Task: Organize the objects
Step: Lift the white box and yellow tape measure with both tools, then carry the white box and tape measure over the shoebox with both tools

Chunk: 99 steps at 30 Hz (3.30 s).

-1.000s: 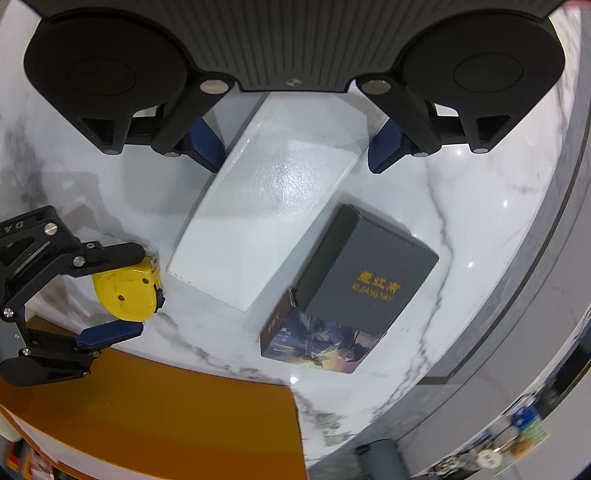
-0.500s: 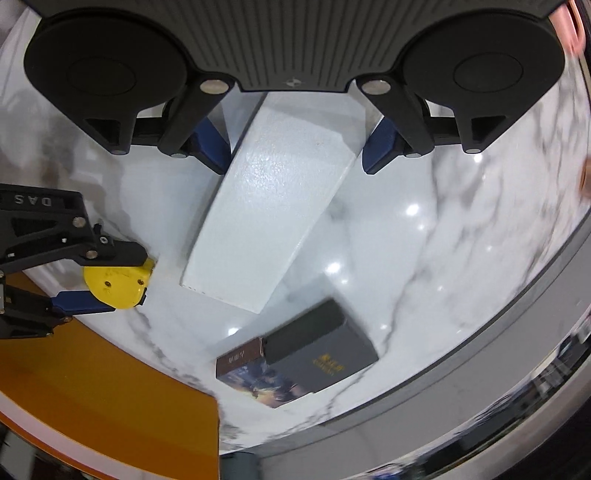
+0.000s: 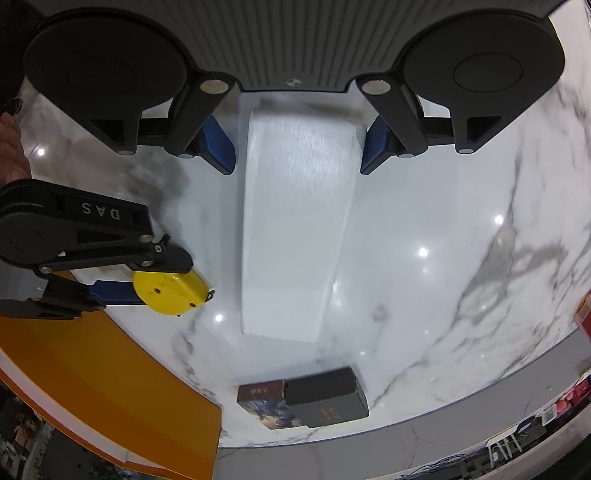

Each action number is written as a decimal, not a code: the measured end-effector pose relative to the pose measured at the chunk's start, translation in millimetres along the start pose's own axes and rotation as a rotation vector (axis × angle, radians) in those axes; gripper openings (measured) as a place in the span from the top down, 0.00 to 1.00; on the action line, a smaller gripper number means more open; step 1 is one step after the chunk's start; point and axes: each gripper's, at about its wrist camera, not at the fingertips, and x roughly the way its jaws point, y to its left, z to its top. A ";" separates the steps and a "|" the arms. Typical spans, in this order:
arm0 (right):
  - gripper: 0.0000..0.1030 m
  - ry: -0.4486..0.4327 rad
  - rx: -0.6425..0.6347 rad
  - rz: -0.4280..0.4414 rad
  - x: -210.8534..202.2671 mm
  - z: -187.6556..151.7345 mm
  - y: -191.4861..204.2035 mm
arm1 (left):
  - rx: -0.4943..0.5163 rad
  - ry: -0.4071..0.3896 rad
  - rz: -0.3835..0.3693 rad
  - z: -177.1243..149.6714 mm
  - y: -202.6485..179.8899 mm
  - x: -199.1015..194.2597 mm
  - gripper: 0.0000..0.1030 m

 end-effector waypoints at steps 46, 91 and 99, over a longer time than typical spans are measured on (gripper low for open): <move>0.50 -0.026 -0.007 -0.024 -10.9 -16.2 -1.5 | -0.001 -0.121 0.016 -16.2 -17.0 -6.5 0.29; 0.50 -0.197 -0.046 -0.085 -195.4 39.8 -73.5 | 0.271 -0.414 -0.130 86.9 -120.5 -138.5 0.32; 0.50 -0.175 -0.016 -0.155 -187.2 46.3 -123.6 | 0.333 -0.406 -0.159 119.7 -176.4 -116.5 0.32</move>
